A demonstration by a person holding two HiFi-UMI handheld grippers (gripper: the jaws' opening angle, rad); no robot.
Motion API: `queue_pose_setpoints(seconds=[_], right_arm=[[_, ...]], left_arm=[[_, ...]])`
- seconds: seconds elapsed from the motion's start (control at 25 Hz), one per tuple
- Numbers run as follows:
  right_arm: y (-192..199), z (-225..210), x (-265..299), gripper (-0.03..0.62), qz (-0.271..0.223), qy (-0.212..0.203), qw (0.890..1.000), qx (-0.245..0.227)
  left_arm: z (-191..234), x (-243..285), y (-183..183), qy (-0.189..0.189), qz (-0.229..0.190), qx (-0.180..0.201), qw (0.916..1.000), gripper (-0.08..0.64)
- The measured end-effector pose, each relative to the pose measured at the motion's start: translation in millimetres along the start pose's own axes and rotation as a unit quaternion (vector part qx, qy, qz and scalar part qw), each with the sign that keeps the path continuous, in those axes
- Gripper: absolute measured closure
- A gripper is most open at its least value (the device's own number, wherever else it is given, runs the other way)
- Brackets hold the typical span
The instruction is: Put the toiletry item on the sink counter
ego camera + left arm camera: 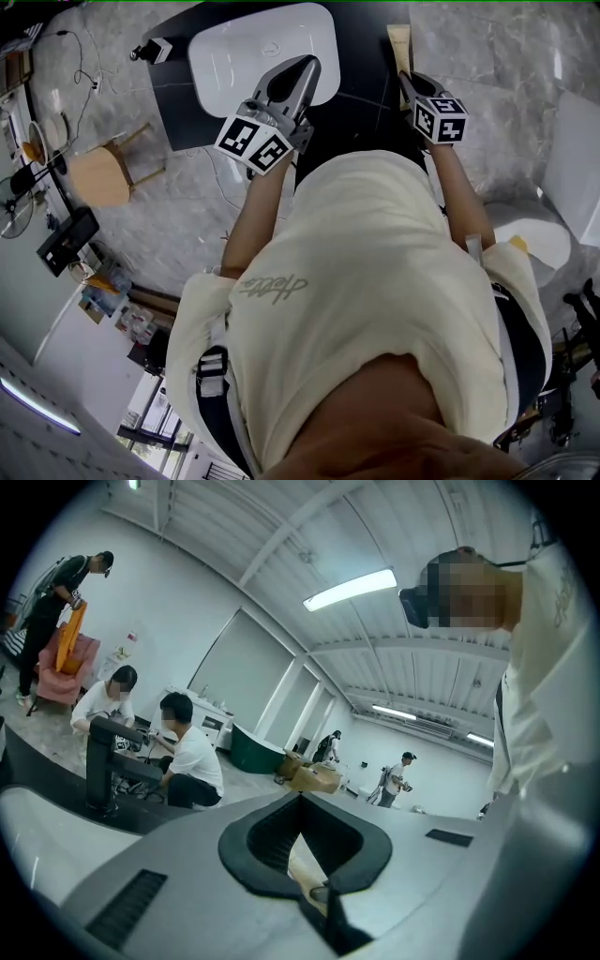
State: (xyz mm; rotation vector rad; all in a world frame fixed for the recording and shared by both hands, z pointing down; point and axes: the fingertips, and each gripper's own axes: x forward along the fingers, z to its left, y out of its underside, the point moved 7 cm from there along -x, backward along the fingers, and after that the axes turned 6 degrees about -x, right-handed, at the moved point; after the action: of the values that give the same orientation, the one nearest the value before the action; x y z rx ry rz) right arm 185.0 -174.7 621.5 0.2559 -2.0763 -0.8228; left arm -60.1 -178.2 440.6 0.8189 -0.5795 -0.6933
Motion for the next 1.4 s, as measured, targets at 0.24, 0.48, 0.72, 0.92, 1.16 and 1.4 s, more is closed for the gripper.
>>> queue_pose_setpoints(seconds=[0.24, 0.48, 0.72, 0.92, 1.16, 1.4], right_arm=[[3, -7, 21, 0.571, 0.034, 0.015, 0.999, 0.012], [5, -8, 35, 0.571, 0.051, 0.037, 0.998, 0.017], [12, -6, 43, 0.568, 0.071, 0.056, 0.996, 0.019], [14, -6, 48, 0.544, 0.075, 0.065, 0.995, 0.019], [9, 0, 45, 0.506, 0.070, 0.080, 0.994, 0.010], [3, 13, 32, 0.506, 0.056, 0.088, 0.995, -0.001]], left_arm=[[14, 16, 0, 0.000, 0.008, -0.016, 0.9998, 0.557], [29, 14, -5, -0.003, 0.004, -0.027, 0.9996, 0.557], [37, 9, -11, -0.005, 0.005, -0.031, 0.9995, 0.557], [45, 4, -11, -0.003, 0.008, -0.033, 0.9994, 0.557], [47, -9, -7, 0.002, 0.011, -0.035, 0.9993, 0.557], [43, -21, -8, 0.012, 0.006, -0.033, 0.9994, 0.557]])
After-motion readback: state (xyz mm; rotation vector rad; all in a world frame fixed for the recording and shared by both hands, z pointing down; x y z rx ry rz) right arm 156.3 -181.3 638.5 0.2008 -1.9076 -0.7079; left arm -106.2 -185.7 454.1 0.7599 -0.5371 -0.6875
